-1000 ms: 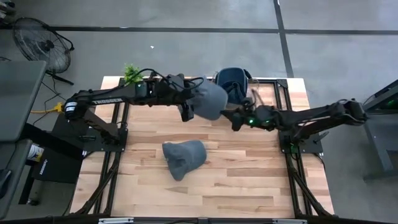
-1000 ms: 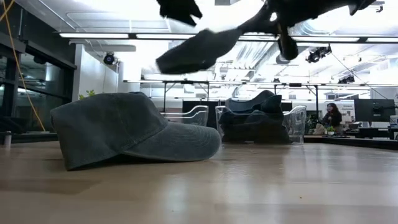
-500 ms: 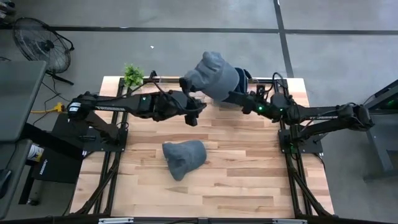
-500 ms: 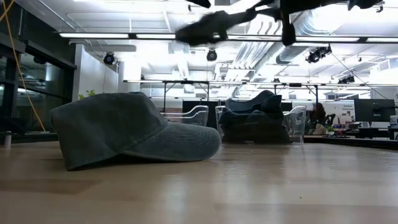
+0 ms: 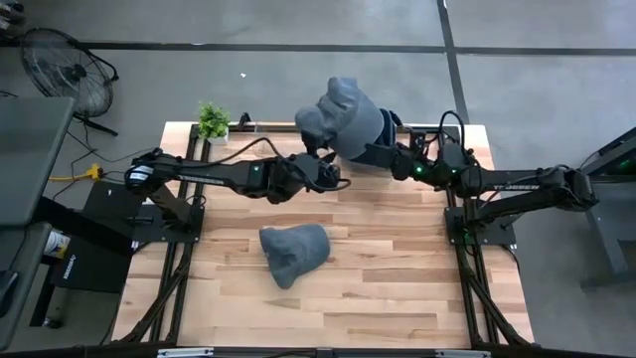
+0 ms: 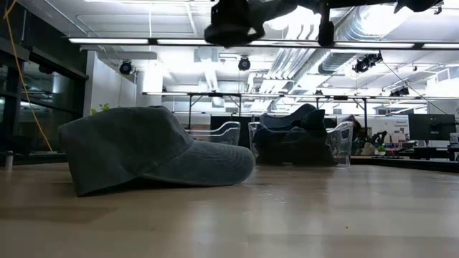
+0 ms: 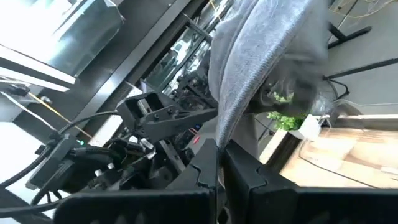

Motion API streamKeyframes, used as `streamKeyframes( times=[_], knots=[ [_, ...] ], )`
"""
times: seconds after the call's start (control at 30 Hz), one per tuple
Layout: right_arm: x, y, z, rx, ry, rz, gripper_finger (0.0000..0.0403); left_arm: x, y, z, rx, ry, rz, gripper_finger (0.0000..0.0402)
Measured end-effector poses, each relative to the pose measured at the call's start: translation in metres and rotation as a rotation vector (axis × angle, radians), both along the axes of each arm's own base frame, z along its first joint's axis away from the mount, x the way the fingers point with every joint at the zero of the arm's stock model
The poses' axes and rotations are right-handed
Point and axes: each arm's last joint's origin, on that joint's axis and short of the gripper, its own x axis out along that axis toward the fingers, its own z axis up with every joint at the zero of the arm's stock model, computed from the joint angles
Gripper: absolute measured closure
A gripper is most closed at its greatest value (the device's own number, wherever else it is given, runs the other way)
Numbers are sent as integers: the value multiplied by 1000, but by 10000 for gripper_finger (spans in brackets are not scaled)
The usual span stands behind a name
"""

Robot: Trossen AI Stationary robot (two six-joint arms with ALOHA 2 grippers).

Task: Pick & Place hat
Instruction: Put the top gray cap into the left transparent bin

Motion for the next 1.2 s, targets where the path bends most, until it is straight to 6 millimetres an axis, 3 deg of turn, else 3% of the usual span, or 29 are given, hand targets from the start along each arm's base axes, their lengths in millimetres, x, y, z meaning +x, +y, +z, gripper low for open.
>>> streamKeyframes(
  times=[0.3, 1.2],
  knots=[
    [-2, 1, 5, 14, -55, 61, 402, 6, -6, -3, 96, 72, 14, 112],
    [-2, 1, 6, 8, -61, 138, 402, 7, -11, 6, 142, 26, 19, 122]
  ],
)
